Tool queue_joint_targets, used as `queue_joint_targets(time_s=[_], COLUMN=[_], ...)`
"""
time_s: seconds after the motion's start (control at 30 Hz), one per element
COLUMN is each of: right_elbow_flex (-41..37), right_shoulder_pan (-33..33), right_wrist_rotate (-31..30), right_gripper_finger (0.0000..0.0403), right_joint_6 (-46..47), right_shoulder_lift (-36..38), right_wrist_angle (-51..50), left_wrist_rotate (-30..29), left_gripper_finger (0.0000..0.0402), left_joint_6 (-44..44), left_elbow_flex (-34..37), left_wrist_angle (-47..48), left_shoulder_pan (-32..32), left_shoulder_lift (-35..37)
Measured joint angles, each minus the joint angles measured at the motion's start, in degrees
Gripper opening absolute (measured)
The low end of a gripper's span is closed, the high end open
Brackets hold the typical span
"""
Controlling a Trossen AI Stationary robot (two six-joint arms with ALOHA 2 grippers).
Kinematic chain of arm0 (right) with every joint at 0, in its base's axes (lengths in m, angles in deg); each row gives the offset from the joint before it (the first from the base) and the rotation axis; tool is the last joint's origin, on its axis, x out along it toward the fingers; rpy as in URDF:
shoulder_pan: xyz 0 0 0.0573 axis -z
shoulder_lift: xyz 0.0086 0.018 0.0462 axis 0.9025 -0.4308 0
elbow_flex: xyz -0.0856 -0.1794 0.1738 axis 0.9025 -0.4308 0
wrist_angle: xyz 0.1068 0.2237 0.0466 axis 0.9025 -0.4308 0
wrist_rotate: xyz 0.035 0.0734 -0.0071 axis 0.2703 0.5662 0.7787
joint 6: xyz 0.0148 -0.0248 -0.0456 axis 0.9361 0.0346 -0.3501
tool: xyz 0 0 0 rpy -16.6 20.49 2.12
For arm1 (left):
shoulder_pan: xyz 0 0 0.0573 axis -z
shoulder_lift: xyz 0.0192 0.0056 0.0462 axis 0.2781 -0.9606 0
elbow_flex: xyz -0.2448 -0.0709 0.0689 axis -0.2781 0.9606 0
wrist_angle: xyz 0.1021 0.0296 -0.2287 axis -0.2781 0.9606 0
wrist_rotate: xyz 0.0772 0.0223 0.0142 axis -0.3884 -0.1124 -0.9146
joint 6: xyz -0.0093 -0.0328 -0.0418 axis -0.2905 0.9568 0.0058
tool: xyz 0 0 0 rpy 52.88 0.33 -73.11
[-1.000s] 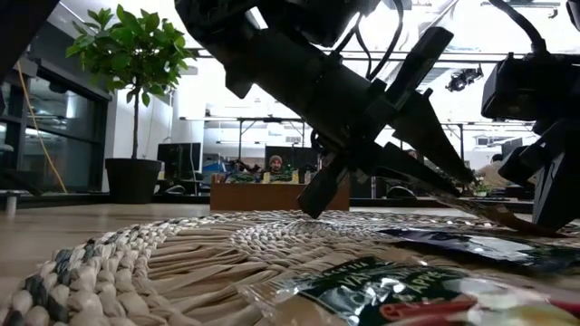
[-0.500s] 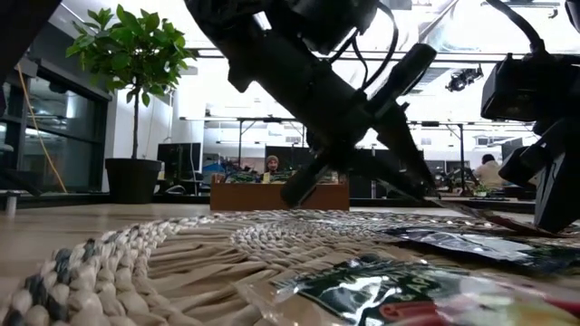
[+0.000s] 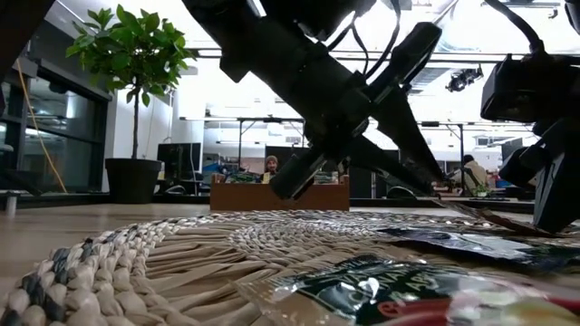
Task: Pick & Place Tea
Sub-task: Put the brown tea bag in the right section of the wooden organizer
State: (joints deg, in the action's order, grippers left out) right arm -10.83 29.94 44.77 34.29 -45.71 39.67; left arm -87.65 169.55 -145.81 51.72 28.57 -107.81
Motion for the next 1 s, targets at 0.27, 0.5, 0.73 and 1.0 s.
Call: queue_joint_targets(time_s=[0.27,0.5,0.73,1.0], right_elbow_flex=[0.0,0.0,-0.01,0.0], right_shoulder_pan=[0.02,0.04,0.04,0.04], right_wrist_rotate=[-0.02,-0.1,-0.16,-0.21], right_gripper_finger=[0.0,0.0,0.0,0.0], right_joint_6=[0.09,0.11,0.11,0.13], right_shoulder_lift=[-0.02,-0.02,-0.02,-0.02], right_wrist_angle=[0.21,0.21,0.23,0.21], left_wrist_rotate=[-1.28,-2.51,-3.01,-5.18], left_gripper_finger=[0.0058,0.0058,0.0078,0.018], left_joint_6=[0.53,0.47,-1.9,-2.12], left_elbow_flex=[0.0,0.0,-0.02,-0.02], left_wrist_angle=[3.64,3.32,-1.21,2.09], left_shoulder_pan=[0.33,0.35,0.35,0.35], left_shoulder_lift=[0.0,0.0,0.0,-0.04])
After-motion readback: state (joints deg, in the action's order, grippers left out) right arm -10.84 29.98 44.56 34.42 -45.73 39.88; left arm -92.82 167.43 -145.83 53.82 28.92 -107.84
